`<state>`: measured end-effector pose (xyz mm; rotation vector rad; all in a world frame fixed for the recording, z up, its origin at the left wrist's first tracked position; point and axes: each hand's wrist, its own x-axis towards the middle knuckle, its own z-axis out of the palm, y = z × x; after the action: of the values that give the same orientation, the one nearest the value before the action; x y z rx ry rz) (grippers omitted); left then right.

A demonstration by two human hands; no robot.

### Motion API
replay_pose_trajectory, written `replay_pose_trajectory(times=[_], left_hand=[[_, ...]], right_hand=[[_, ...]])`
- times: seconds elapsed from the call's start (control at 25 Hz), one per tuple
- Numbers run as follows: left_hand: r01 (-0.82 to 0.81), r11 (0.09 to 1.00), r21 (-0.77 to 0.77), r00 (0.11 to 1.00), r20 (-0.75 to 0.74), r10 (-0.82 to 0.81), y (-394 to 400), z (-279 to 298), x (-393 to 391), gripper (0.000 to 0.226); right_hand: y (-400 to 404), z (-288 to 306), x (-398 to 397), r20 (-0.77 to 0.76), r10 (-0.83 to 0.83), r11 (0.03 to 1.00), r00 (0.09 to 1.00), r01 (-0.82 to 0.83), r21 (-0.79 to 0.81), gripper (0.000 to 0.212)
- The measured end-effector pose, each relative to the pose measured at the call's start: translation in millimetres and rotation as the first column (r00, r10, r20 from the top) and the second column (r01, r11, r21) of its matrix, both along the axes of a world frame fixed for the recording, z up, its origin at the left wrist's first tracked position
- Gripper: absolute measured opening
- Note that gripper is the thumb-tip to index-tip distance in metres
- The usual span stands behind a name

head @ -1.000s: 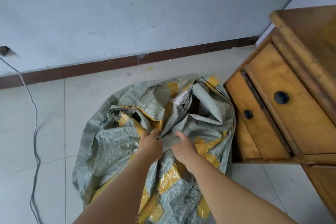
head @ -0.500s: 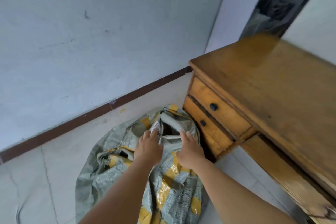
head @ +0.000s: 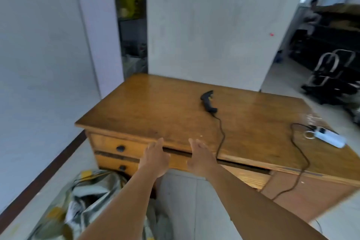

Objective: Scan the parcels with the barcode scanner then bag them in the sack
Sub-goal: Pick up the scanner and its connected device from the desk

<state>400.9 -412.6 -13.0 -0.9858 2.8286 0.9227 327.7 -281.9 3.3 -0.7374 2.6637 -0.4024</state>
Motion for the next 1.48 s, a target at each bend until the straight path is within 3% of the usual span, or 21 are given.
replay_pose_trajectory(times=[0.2,0.44,0.72,1.2,1.48], left_hand=[[0.178,0.982,-0.061,0.983,-0.040,-0.181,64.3,18.6,-85.4,0.064],[0.201,0.974,-0.102,0.980,0.015,-0.200,108.8,21.4,-190.3,0.066],[0.084,0.991,-0.100,0.996,0.044,-0.080,114.7,19.2,-299.7,0.065],[0.035,0.999,0.040,0.987,0.153,-0.041,59.6,-40.8,-422.4,0.072],[-0.252,0.958,0.139,0.960,0.160,0.229,44.9,-59.4,-489.4,0.074]], right_hand=[[85.9,23.7,-60.4,-0.011,-0.198,0.980,0.980,0.198,-0.035,0.077],[151.0,21.1,-160.6,0.025,-0.291,0.955,0.956,0.292,-0.056,0.072],[176.7,13.5,-282.6,0.032,-0.217,0.975,0.976,0.218,-0.037,0.067],[119.1,-29.8,-369.9,0.085,-0.201,0.979,0.976,0.198,0.036,0.065],[118.7,-47.9,-411.2,0.150,-0.306,0.952,0.940,0.297,0.077,0.063]])
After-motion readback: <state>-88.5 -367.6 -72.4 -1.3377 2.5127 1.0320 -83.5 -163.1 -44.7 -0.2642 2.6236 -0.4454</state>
